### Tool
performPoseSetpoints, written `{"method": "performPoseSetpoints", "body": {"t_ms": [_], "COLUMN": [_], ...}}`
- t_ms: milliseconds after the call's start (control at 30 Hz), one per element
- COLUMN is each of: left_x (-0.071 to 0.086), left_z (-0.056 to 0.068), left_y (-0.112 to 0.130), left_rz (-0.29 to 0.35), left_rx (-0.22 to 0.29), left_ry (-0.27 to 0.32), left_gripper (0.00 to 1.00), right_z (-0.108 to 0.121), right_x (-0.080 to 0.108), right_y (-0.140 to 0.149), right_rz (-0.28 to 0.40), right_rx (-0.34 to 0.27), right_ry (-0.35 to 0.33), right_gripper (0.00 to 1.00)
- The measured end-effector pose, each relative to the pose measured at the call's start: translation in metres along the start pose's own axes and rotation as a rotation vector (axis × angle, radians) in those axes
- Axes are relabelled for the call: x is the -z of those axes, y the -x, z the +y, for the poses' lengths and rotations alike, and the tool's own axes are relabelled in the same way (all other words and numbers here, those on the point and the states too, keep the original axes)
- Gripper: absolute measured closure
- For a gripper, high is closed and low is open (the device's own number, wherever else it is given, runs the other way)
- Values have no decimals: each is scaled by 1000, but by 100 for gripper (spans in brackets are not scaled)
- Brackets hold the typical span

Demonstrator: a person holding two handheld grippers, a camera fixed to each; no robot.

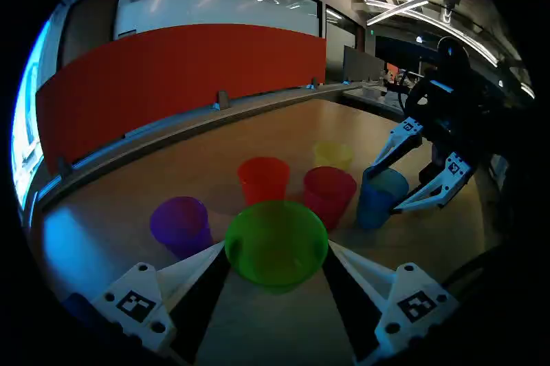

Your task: Pour water

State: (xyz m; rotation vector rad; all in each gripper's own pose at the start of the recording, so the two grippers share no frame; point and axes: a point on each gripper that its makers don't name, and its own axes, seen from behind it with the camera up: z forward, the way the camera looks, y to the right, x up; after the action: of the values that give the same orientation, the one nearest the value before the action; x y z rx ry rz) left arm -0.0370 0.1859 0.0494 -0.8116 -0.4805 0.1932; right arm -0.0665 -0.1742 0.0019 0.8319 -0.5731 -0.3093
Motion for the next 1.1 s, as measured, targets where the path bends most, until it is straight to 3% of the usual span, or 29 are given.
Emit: {"method": "performPoseSetpoints", "body": {"t_ms": [600,1100], "left_x": [36,59], "left_z": [10,23], "left_y": [-14,-34], "left_rz": [65,121], "left_rx": [13,-17], "left_ry": [-22,-29], "left_gripper": [14,14], "right_z": [-6,-10], "right_x": [33,49], "right_y": [-56,-80], "right_rz": [191,281], "right_rx": [-10,-2], "right_ry": [40,58], "right_gripper": [9,9]}}
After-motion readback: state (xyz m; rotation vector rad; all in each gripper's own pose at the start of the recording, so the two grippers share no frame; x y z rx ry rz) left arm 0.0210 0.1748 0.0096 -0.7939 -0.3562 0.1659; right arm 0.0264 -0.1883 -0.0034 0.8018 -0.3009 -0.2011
